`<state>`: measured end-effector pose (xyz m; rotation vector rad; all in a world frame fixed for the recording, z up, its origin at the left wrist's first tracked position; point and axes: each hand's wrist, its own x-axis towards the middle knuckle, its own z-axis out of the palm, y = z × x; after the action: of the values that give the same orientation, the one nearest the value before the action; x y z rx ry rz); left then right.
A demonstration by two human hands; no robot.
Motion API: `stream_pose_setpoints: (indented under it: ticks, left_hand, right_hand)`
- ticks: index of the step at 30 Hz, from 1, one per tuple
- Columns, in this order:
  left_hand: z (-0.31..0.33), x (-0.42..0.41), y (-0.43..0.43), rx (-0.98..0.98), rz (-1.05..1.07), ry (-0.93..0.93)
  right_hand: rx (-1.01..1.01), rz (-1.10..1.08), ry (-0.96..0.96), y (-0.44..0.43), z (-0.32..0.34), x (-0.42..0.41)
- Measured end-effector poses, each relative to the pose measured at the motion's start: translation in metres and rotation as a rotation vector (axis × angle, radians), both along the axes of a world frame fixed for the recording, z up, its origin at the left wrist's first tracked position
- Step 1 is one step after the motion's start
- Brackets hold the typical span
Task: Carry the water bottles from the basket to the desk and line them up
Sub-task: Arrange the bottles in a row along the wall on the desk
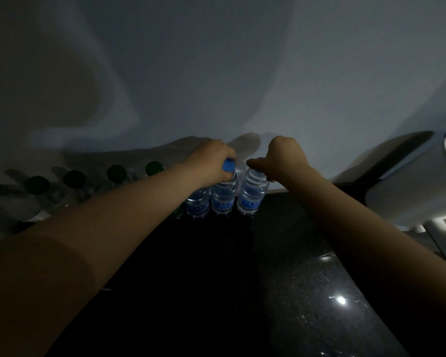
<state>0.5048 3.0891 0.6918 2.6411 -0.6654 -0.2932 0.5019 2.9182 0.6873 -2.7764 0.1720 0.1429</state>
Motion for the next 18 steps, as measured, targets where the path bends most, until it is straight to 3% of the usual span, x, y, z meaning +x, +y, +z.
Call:
stream_pose_setpoints:
  ticks: [8, 18]
  left_hand:
    - [0.002, -0.003, 0.000, 0.033, -0.012, -0.018]
    - [0.012, -0.020, -0.009, 0.261, -0.045, -0.110]
  right_hand:
    - [-0.029, 0.029, 0.044, -0.011, 0.012, -0.017]
    - [-0.093, 0.111, 0.173, -0.038, 0.023, -0.128]
